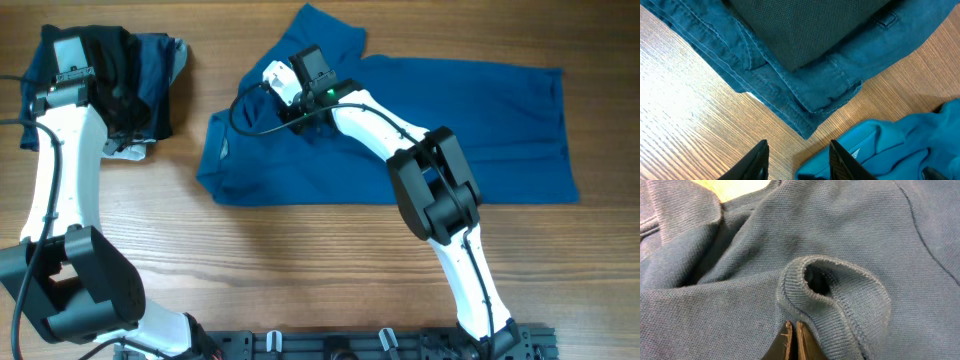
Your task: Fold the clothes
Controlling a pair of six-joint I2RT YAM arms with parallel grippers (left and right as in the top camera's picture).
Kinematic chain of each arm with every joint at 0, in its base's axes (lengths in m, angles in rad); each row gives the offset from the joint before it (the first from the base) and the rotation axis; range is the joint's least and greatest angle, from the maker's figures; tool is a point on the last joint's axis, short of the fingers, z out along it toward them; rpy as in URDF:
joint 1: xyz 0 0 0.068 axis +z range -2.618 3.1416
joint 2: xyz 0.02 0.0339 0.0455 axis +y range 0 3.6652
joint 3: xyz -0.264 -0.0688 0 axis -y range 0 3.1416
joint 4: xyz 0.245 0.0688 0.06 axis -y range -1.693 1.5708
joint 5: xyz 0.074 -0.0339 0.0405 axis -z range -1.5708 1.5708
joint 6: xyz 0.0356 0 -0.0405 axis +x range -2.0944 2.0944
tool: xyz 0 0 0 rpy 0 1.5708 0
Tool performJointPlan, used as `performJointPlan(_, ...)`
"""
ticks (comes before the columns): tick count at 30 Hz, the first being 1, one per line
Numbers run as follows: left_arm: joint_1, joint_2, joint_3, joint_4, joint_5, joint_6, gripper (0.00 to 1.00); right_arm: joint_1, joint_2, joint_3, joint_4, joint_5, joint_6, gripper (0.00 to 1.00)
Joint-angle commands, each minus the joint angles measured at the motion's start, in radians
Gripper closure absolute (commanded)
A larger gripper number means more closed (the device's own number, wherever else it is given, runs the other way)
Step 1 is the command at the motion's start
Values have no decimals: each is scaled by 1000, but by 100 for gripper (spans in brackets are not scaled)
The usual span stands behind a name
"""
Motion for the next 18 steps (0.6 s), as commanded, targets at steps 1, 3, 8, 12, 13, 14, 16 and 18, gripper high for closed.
performJointPlan(1, 2, 10, 6, 2, 5, -2, 61, -2, 43, -14, 60, 141, 61, 95)
performJointPlan(3, 2, 10, 6, 2, 5, -2, 62, -7, 43, -13, 125, 143, 81, 94)
performJointPlan(8, 2, 10, 6, 2, 5, -2, 61, -14, 43, -7, 175, 194, 109, 88)
performJointPlan(12, 2, 11, 6, 2, 5, -2, 62, -60, -24, 18, 164, 194, 224, 86)
performJointPlan(13, 2, 11, 6, 3, 5, -2, 62, -77, -62, 23, 142, 193, 267, 87)
performJointPlan(14, 2, 11, 6, 2, 5, -2, 61, -102, -121, 24, 92, 159, 290, 89)
performJointPlan(16, 2, 11, 6, 3, 5, -2, 61, -131, -198, 24, -27, 51, 287, 91)
performJointPlan(18, 2, 11, 6, 6, 5, -2, 61, -139, -212, 24, -150, -24, 288, 91)
